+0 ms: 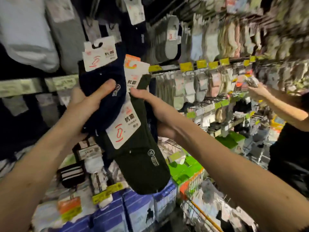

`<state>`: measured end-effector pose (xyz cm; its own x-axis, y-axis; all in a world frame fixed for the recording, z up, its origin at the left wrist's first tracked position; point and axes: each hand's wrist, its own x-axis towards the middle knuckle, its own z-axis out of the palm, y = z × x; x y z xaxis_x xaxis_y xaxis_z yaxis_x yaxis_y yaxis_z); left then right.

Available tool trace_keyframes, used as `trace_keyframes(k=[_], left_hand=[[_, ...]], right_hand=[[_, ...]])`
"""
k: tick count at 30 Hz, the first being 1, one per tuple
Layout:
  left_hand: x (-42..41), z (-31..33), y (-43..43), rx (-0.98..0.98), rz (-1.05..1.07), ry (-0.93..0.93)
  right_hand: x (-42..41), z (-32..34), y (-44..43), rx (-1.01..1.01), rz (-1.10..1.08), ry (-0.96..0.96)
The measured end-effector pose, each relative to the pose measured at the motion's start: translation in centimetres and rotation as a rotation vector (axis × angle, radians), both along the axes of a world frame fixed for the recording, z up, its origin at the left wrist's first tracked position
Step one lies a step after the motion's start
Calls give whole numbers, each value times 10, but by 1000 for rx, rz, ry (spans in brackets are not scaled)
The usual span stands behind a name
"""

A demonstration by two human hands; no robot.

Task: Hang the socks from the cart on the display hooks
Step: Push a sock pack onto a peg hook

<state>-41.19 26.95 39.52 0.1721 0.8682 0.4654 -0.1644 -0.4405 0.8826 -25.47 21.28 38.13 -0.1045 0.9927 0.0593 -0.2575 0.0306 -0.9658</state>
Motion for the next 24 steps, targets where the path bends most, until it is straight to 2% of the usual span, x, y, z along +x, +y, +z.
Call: trace_keyframes(k=[5, 11, 16, 19, 24], left_hand=[[-46, 1, -12, 111, 126, -6], [-85, -12, -15, 129, 298, -68], [-99, -27, -25, 166, 416, -34], [-105, -31, -32, 105, 423, -33], [-114, -31, -42, -134, 219, -209]], right_hand=[[-36, 1, 12, 12, 115, 19], [-73, -9, 15, 38, 190, 44], [-98, -12, 9, 112, 249, 30], [-107, -18, 8, 134, 233, -20], [-107, -25, 2, 93, 254, 50]])
